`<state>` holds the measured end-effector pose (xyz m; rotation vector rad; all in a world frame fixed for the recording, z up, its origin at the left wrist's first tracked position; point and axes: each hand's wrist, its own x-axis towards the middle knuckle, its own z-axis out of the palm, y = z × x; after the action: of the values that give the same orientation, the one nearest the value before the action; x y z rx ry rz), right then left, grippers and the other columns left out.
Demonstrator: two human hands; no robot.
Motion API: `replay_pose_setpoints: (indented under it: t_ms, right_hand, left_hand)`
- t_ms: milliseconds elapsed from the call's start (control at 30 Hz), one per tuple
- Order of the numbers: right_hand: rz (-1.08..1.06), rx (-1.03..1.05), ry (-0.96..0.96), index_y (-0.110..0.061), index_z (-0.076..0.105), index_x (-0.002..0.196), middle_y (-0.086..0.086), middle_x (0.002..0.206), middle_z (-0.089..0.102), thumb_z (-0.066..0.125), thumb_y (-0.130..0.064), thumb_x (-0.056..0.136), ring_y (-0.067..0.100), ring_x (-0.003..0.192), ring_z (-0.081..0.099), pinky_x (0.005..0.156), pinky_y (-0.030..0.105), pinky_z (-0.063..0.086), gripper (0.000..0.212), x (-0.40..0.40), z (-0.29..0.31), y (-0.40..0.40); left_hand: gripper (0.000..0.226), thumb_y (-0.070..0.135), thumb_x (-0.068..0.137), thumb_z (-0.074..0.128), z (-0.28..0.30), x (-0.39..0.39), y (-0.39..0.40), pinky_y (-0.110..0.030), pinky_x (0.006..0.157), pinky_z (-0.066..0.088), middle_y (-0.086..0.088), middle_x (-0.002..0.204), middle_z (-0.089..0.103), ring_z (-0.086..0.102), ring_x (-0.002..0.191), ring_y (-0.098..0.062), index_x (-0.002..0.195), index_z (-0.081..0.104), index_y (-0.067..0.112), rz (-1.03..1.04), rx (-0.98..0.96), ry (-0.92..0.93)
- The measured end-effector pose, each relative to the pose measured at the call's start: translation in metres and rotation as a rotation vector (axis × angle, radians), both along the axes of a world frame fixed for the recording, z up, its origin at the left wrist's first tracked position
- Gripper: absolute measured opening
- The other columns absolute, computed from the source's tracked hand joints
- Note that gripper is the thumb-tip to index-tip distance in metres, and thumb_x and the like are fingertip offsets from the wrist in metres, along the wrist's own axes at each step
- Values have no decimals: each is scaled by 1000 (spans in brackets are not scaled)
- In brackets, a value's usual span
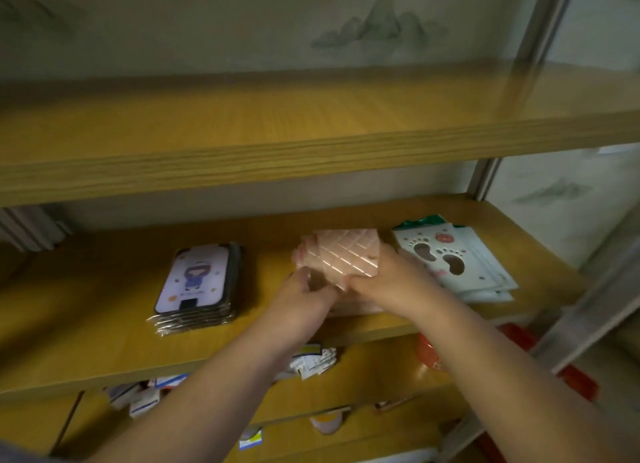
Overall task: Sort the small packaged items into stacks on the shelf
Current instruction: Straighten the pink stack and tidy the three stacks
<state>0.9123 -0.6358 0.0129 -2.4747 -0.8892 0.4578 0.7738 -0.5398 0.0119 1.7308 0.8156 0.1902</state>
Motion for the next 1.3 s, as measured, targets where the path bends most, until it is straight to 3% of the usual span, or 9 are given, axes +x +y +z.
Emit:
replay_pose_setpoints:
  t_ms: [367,533,633,733,833,933,1100,1200,1300]
  right_hand:
    - [93,33,-111,-15,29,147,14,146,36,45,-68,86,35,128,34,101,43,36,83,-2,-19,0]
    - [109,173,-7,-27,25,149,12,148,34,51,-73,78,34,133,33,104,44,35,88,2,-21,-5]
    - [121,409,277,-64,29,135,4,152,34,69,-67,70,25,133,40,106,43,41,77,8,-17,-3]
    - [-3,680,630,-37,41,137,-7,131,61,78,-58,66,10,109,64,91,34,55,83,16,-16,1]
    - [30,849,569,-45,49,124,-19,115,68,71,-48,79,-2,103,65,86,25,54,50,16,-23,10]
    - [73,888,422,-46,40,127,-23,122,60,67,-46,82,-12,111,55,85,7,45,53,4,-30,14]
    - [150,764,314,-38,31,140,-15,132,54,64,-36,91,-6,118,52,97,26,49,59,0,-54,9]
    - [99,729,194,-38,39,135,-16,124,58,65,-39,88,-4,113,55,91,25,50,54,3,-53,10]
    - [78,624,162,-31,55,121,-10,111,64,62,-49,81,5,103,61,87,36,54,44,12,-41,18]
  left_hand:
    - [23,22,89,70,18,44,10,-41,90,55,-15,100,76,70,92,-28,108,71,8,392,-495,12]
    - [26,21,83,78,6,48,14,-31,67,58,-11,89,79,75,75,-22,105,75,8,347,-358,-1]
    - [40,16,80,82,4,38,21,-35,70,60,-13,100,78,75,88,-28,116,66,6,306,-308,-145]
    - [48,24,79,83,6,25,26,-39,80,60,-3,107,76,74,95,-20,119,58,16,248,-56,-234]
    - [47,27,83,80,6,17,28,-22,72,58,7,108,74,71,98,-5,120,51,23,137,138,-319]
    - [64,28,84,77,-2,17,28,-16,89,50,15,126,61,58,117,5,133,35,27,38,263,-310]
    - [95,28,85,76,-24,17,26,-6,97,38,20,138,42,41,121,21,148,6,26,20,299,-255]
    - [82,26,84,77,-29,17,31,-3,86,42,22,133,49,49,114,21,141,19,31,32,263,-255]
    - [55,44,80,79,-27,19,39,-18,86,53,10,124,63,63,111,-4,125,48,37,76,217,-202]
